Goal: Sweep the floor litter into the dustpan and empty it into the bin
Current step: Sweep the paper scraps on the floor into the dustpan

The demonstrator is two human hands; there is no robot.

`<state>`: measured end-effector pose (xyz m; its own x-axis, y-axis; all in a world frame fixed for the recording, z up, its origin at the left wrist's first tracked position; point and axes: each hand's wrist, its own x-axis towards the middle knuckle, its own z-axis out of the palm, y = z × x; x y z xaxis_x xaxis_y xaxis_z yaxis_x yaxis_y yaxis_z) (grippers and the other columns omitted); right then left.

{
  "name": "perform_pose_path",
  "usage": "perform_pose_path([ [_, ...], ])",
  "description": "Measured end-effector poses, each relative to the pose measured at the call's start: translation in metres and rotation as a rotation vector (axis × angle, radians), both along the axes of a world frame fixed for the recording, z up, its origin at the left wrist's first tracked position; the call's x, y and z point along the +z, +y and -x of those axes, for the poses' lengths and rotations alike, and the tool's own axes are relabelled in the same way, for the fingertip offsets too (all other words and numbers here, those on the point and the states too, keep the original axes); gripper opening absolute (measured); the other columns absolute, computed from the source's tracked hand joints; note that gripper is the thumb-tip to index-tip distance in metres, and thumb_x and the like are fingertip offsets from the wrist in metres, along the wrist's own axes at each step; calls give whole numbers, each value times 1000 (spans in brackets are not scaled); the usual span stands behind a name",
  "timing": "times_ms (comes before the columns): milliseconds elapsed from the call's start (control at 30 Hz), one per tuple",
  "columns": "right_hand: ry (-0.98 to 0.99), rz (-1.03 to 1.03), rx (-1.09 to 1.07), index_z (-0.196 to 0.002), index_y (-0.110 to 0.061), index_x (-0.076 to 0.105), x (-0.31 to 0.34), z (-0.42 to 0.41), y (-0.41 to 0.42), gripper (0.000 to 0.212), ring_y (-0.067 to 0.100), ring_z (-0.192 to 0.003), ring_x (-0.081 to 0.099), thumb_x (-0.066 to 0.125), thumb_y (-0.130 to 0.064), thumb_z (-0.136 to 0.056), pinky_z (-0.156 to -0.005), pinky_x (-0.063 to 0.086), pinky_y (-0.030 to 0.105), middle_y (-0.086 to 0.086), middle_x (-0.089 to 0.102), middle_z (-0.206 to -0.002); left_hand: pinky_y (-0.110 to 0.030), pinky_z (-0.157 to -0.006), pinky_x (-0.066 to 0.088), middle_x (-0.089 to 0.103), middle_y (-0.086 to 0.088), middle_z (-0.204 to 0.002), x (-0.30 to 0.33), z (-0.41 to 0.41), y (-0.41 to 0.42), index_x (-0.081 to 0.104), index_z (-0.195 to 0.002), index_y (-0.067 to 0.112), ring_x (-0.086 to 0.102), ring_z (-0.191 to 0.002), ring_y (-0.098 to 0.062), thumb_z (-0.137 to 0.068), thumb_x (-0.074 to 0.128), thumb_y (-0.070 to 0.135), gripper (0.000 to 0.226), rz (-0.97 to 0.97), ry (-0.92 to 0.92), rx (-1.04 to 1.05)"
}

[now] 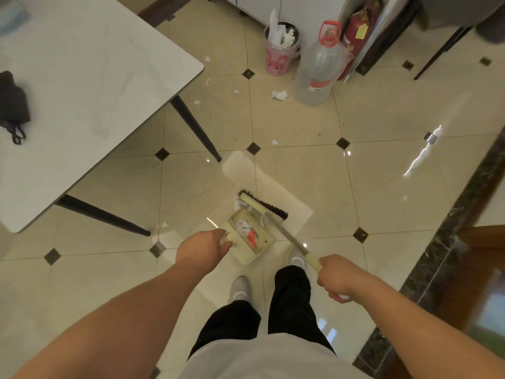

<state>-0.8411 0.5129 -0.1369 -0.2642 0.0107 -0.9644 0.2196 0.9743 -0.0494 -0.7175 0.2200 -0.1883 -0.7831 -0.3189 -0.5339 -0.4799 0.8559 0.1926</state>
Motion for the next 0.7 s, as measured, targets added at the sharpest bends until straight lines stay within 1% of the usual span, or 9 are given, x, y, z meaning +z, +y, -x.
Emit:
perform_pose_path([
  [100,-17,43,-51,-111,-1,65,31,-19,-6,26,25,-61,53,53,-4,-89,-57,40,33,14,59,-77,-33,-66,48,71,-3,-98,-11,-16,-1,63,-121,26,66,-92,-25,-98,46,59,44,-57,-9,1],
  [200,25,64,-228,-107,-15,67,66,-21,0,25,15,-55,45,53,-2,-91,-51,36,25,10,56,-77,-34,-67,48,71,-6,-98,-15,-27,-10,63,-118,21,66,-93,-27,-99,45,56,43,-71,-18,-22],
  [333,117,115,-315,-121,-25,65,83,-28,4,35,14,-54,43,56,-5,-93,-47,35,23,10,55,-78,-35,-70,52,71,-3,-95,-12,-41,-24,65,-118,24,65,-91,-26,-100,47,53,39,-88,22,-25],
  [367,148,127,-308,-124,-20,63,81,-29,2,33,15,-53,43,56,-6,-95,-47,34,24,11,54,-78,-34,-69,52,71,-2,-94,-10,-45,-25,65,-118,25,65,-90,-25,-99,47,53,38,-84,38,-25],
  [433,215,151,-272,-119,-12,63,70,-30,-7,22,15,-49,41,55,-13,-98,-46,32,24,11,51,-73,-32,-65,49,72,0,-94,-6,-53,-28,65,-117,28,66,-90,-23,-99,47,55,37,-73,49,-17],
  [500,257,136,-200,-100,-10,65,49,-32,-22,17,17,-44,44,50,-17,-99,-44,33,23,9,50,-66,-32,-64,49,71,3,-93,-5,-65,-32,65,-117,32,66,-89,-21,-98,45,58,38,-71,38,8],
  [600,244,72,-68,-86,-8,59,10,-48,-44,18,28,-56,60,44,-11,-97,-49,45,30,10,55,-71,-31,-63,48,71,4,-92,-4,-82,-36,65,-116,34,64,-86,-20,-98,44,60,39,-76,22,54],
  [667,187,52,-57,-82,-12,53,-3,-63,-55,17,21,-58,56,45,-9,-98,-57,54,35,7,52,-72,-30,-60,43,70,4,-90,-3,-87,-33,64,-112,32,60,-80,-19,-99,43,60,37,-70,5,63],
  [700,144,42,-83,-88,-8,55,-6,-70,-59,14,18,-57,54,46,-7,-98,-55,52,33,7,52,-72,-30,-61,43,69,5,-89,-4,-90,-32,64,-110,31,58,-78,-18,-99,43,60,37,-64,7,59],
])
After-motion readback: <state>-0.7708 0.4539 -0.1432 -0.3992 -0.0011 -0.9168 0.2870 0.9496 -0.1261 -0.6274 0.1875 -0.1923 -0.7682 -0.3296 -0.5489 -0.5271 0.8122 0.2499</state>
